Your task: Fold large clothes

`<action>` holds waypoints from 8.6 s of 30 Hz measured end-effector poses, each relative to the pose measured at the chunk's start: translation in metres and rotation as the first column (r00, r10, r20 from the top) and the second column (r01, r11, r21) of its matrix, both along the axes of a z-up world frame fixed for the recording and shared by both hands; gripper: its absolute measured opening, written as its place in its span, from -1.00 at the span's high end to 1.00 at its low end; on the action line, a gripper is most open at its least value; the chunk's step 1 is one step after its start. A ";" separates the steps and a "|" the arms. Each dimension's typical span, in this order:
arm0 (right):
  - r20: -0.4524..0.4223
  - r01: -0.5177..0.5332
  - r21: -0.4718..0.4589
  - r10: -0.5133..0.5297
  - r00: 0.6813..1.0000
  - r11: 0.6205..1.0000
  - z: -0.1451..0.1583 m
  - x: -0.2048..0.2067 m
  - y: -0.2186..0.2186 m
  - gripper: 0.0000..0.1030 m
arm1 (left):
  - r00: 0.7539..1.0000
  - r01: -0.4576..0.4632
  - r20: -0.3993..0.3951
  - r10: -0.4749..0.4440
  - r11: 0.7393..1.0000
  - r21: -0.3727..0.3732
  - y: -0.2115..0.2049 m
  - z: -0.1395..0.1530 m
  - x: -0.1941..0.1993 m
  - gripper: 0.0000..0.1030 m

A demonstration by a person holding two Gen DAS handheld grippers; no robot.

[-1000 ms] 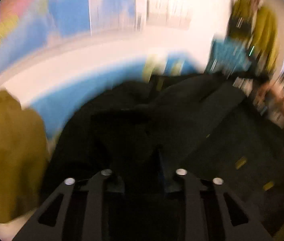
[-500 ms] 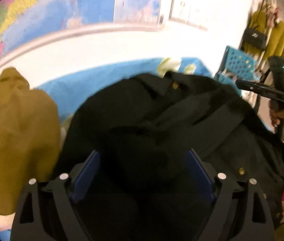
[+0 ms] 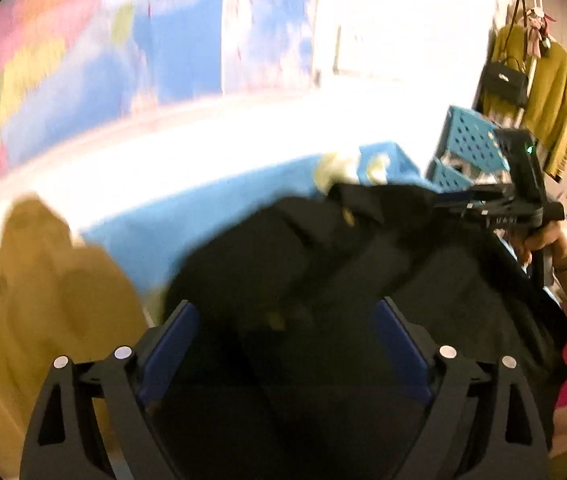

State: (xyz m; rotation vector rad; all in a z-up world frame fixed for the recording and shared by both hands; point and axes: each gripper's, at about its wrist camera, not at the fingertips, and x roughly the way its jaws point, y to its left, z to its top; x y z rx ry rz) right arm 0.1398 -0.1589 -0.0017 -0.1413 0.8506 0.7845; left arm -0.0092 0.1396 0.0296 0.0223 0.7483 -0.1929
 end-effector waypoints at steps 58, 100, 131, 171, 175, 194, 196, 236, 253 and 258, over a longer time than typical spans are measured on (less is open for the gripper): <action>0.180 0.120 -0.141 -0.094 0.979 0.983 -0.035 0.080 0.063 0.14 | 0.981 -0.003 -0.193 0.031 0.990 0.141 -0.064 -0.071 0.214 0.40; 0.005 -0.588 0.026 0.588 0.809 0.808 -0.014 -0.229 0.176 -0.40 | 0.940 -0.169 -0.276 0.203 0.975 0.143 0.101 -0.093 -0.236 0.24; 0.136 -0.463 0.537 0.470 0.872 0.705 0.083 -0.238 0.090 0.89 | 0.950 0.118 0.313 -0.006 0.933 -0.340 0.029 0.067 -0.181 -0.59; 0.037 0.130 0.215 -0.141 0.989 0.968 0.035 -0.077 -0.100 0.78 | 0.955 -0.283 -0.098 0.281 0.959 -0.003 -0.012 -0.087 0.007 0.08; -0.073 0.213 0.137 -0.204 0.976 0.968 0.001 -0.033 -0.105 0.78 | 0.952 -0.297 -0.074 0.298 0.955 0.027 -0.017 -0.088 0.004 -0.05; -0.088 0.221 0.165 -0.209 0.974 0.961 -0.030 -0.037 -0.104 0.59 | 0.997 -0.074 -0.019 0.076 0.990 0.123 -0.066 -0.083 -0.003 -0.37; -0.036 0.197 0.176 -0.193 0.980 0.965 -0.017 -0.039 -0.101 0.88 | 0.996 -0.084 -0.030 0.089 0.987 0.134 -0.065 -0.090 0.001 -0.37; 0.069 0.294 0.212 -0.315 0.947 0.932 0.009 -0.029 -0.126 0.10 | 0.998 0.045 0.033 -0.049 0.994 0.099 -0.071 -0.078 -0.007 -0.46; 0.010 0.201 0.102 -0.203 0.979 0.974 -0.012 -0.041 -0.086 -0.10 | 0.997 -0.077 -0.015 0.078 0.995 0.061 -0.059 -0.088 -0.010 -0.51; -0.013 0.181 0.153 -0.181 0.983 0.972 0.002 -0.077 -0.118 -0.37 | 0.991 -0.135 -0.012 0.135 0.991 -0.014 -0.038 -0.082 -0.051 -0.56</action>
